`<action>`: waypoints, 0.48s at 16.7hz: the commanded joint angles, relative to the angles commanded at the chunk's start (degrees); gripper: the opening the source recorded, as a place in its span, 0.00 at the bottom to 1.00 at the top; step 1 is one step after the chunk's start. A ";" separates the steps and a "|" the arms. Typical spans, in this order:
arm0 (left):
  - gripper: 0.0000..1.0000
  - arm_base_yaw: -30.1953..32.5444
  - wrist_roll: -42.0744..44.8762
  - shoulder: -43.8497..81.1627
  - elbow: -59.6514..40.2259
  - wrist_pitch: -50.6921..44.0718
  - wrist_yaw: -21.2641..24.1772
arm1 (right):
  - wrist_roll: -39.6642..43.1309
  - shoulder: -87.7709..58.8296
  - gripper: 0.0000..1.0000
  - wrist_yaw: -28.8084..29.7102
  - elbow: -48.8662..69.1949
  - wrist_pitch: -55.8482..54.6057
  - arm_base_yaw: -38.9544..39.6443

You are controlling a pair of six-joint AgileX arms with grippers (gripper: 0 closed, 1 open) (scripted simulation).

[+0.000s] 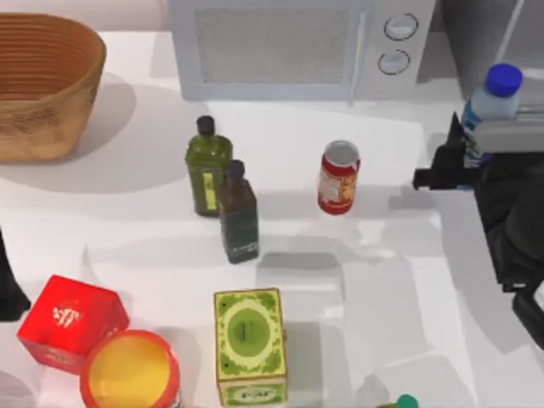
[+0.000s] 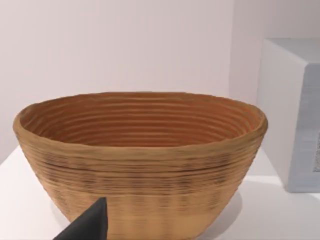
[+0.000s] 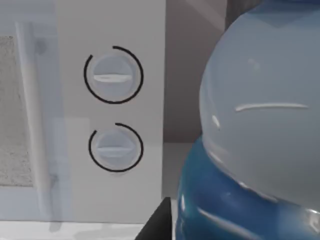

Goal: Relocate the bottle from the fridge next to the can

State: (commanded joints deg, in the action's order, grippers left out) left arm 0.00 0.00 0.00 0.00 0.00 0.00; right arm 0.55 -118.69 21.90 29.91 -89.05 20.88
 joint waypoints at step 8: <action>1.00 0.00 0.00 0.00 0.00 0.00 0.00 | 0.00 0.00 0.08 0.00 0.00 0.00 0.00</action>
State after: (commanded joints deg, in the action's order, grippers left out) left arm 0.00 0.00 0.00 0.00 0.00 0.00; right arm 0.55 -118.69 21.90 29.92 -89.04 20.88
